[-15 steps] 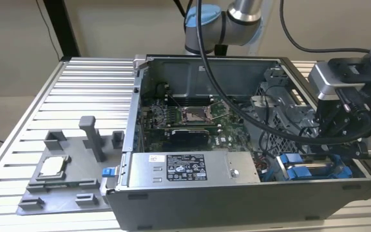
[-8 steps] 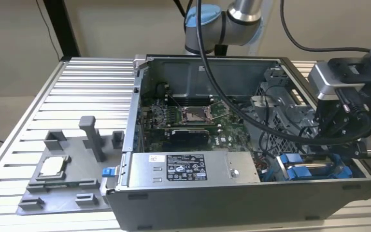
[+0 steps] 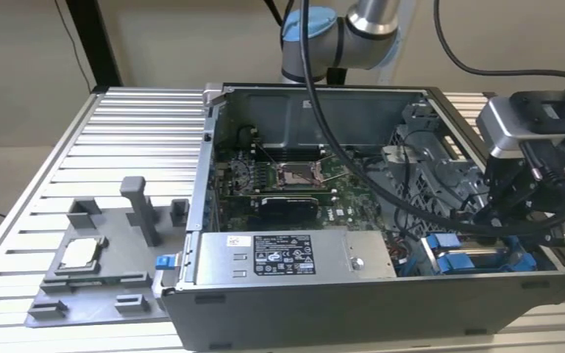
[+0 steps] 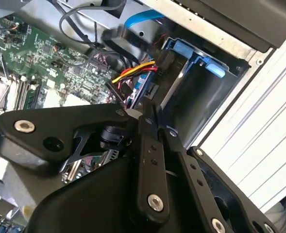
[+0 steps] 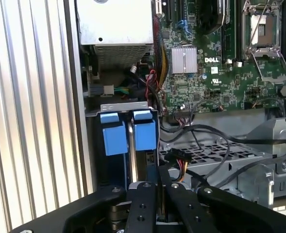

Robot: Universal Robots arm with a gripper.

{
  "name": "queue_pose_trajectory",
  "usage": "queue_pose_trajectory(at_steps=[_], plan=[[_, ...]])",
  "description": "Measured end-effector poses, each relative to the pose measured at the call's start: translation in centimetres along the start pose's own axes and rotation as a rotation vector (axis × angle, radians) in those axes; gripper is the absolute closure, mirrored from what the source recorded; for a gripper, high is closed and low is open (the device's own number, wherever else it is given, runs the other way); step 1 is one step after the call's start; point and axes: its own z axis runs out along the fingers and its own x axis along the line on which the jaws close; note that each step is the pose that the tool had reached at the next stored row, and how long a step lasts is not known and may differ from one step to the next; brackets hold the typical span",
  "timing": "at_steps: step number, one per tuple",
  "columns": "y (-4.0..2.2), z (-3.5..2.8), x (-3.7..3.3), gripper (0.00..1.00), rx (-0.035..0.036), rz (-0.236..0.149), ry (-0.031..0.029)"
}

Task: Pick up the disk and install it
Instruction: 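Insert the second disk wire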

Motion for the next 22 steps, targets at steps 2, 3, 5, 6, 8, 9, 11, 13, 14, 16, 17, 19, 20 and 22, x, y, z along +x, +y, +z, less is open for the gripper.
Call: queue_pose_trajectory(at_steps=[2, 3, 5, 6, 8, 9, 11, 13, 14, 16, 17, 19, 20, 22], plan=[[-0.08, -0.05, 0.19, 1.0, -0.0021, 0.001, -0.0275], [-0.16, -0.05, 0.23, 1.0, -0.0034, 0.001, -0.0446], [-0.36, -0.06, 0.34, 1.0, -0.006, 0.002, -0.0774], [-0.48, -0.1, 0.52, 1.0, -0.0065, 0.002, -0.084], [-0.72, -0.2, 1.01, 0.0, -0.0068, 0.003, -0.0877], [-0.87, -0.24, 1.21, 0.0, -0.007, 0.003, -0.0896], [-1.29, -0.22, 1.42, 0.0, -0.0075, 0.003, -0.0989], [-1.75, -0.19, 1.4, 0.0, -0.0077, 0.004, -0.1189], [-1.92, -0.16, 1.39, 0.0, -0.0077, 0.006, -0.1316], [-2.14, -0.11, 1.39, 0.0, -0.007, 0.012, -0.1539], [-2.16, -0.05, 1.41, 0.0, -0.0059, 0.017, -0.1593], [-2.19, 0.05, 1.52, 0.0, -0.0029, 0.029, -0.1614], [-2.19, 0.12, 1.58, 0.0, -0.001, 0.035, -0.1615], [-2.19, 0.27, 1.66, 0.0, 0.0049, 0.056, -0.1608]])
